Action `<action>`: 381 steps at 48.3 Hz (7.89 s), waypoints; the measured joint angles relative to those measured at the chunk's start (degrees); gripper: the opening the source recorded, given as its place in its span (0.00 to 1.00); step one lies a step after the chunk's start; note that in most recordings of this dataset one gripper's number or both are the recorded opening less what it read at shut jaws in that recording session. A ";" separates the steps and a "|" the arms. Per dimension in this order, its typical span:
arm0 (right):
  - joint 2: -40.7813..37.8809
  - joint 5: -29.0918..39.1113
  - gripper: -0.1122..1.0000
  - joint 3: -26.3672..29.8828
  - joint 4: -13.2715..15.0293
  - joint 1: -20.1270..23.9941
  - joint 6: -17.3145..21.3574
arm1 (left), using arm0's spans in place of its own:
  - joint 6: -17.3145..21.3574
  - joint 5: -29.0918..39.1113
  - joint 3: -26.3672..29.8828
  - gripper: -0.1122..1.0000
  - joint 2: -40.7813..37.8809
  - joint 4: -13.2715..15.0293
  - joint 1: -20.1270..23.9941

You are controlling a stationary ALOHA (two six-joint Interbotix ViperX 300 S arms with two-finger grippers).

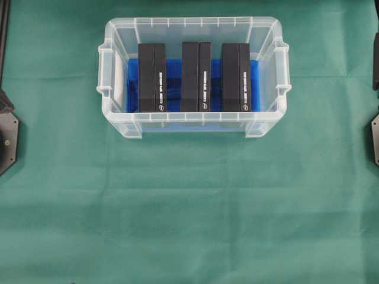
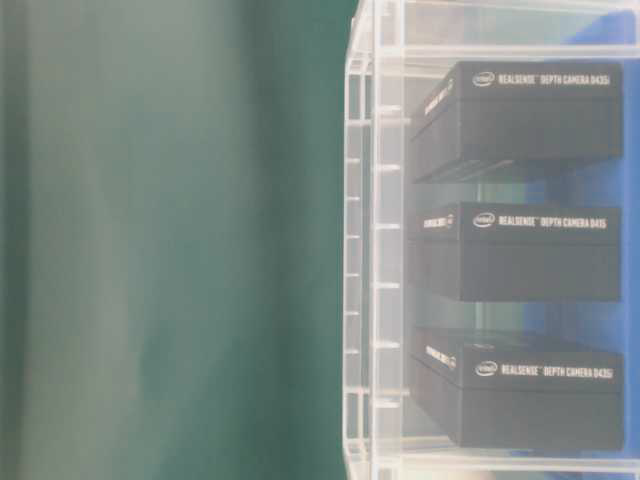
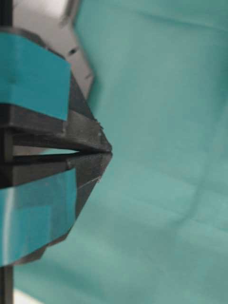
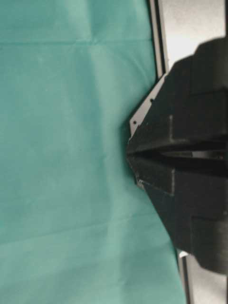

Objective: Take the box out of the case with the left arm.

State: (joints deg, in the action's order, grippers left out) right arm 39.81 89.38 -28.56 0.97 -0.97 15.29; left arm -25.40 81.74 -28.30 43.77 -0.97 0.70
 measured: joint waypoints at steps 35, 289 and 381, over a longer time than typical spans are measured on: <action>-0.53 0.00 0.12 0.00 0.62 0.00 0.26 | -51.24 5.63 0.53 0.12 -2.20 -2.64 0.26; -0.79 0.18 0.12 0.00 5.10 0.00 1.93 | -43.95 3.96 55.72 0.96 -64.86 -0.35 12.13; -0.88 -1.58 0.12 -1.14 5.19 0.00 2.02 | -45.88 -16.26 35.42 0.96 -64.86 -1.32 12.30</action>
State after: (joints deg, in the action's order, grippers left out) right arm 38.94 87.80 -29.71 6.15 -0.97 17.31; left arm -71.28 65.48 7.12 -21.09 -2.29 13.01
